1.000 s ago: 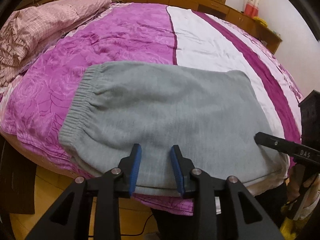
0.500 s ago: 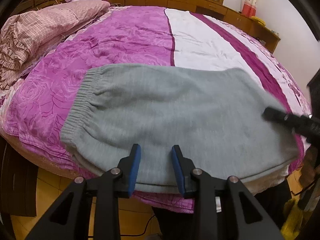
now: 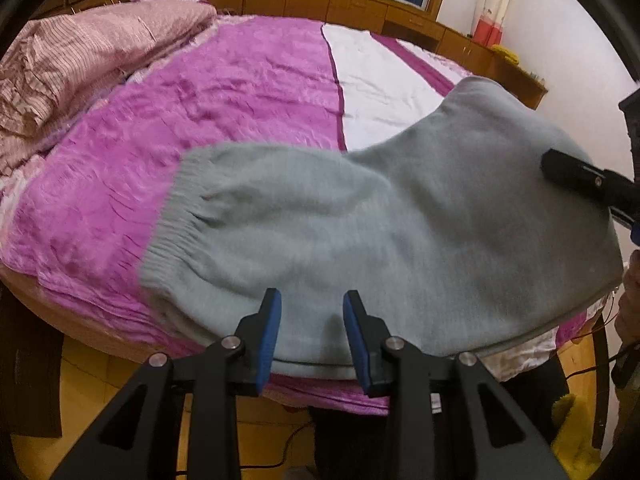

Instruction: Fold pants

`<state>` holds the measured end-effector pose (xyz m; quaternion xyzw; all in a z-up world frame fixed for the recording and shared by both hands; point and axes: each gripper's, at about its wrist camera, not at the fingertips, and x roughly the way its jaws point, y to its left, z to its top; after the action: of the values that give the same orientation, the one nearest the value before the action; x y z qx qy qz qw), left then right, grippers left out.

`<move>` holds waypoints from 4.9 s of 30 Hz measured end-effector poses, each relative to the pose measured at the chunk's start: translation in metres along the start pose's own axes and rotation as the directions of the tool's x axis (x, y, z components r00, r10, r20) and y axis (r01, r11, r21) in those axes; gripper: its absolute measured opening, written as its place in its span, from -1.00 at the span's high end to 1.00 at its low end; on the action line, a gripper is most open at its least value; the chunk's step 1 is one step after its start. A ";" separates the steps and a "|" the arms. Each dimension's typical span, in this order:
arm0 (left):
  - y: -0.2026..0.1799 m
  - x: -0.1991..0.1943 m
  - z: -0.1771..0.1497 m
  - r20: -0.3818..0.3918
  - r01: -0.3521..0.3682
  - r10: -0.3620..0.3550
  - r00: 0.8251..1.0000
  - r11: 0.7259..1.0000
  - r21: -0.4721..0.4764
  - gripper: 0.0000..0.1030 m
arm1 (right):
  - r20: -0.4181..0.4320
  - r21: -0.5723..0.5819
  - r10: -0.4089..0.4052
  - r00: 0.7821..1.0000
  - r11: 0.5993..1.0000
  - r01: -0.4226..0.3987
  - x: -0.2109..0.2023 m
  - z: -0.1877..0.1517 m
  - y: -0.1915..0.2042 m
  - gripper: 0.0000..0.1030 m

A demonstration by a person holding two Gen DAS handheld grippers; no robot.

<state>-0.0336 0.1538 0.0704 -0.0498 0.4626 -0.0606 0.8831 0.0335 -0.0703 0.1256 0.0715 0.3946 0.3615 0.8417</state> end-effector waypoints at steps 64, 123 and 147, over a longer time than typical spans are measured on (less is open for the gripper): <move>0.123 -0.043 0.026 0.222 0.053 -0.024 0.975 0.990 -0.128 0.35 | -0.230 -0.252 -0.059 0.971 0.968 -0.001 0.180 0.039 0.139 0.83; 0.042 -0.054 0.041 0.161 0.411 -0.393 0.905 0.906 -0.096 0.44 | 0.008 0.295 0.051 0.999 0.954 -0.051 0.017 -0.021 0.043 0.67; -0.182 0.029 0.099 0.000 0.356 -0.358 0.934 0.928 0.107 0.44 | 0.050 0.329 0.012 0.999 0.944 -0.028 -0.091 -0.036 -0.145 0.67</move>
<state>0.0536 -0.0271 0.1291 -0.0871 0.4331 -0.2441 0.8633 0.0492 -0.2423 0.0980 0.2241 0.4286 0.2973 0.8232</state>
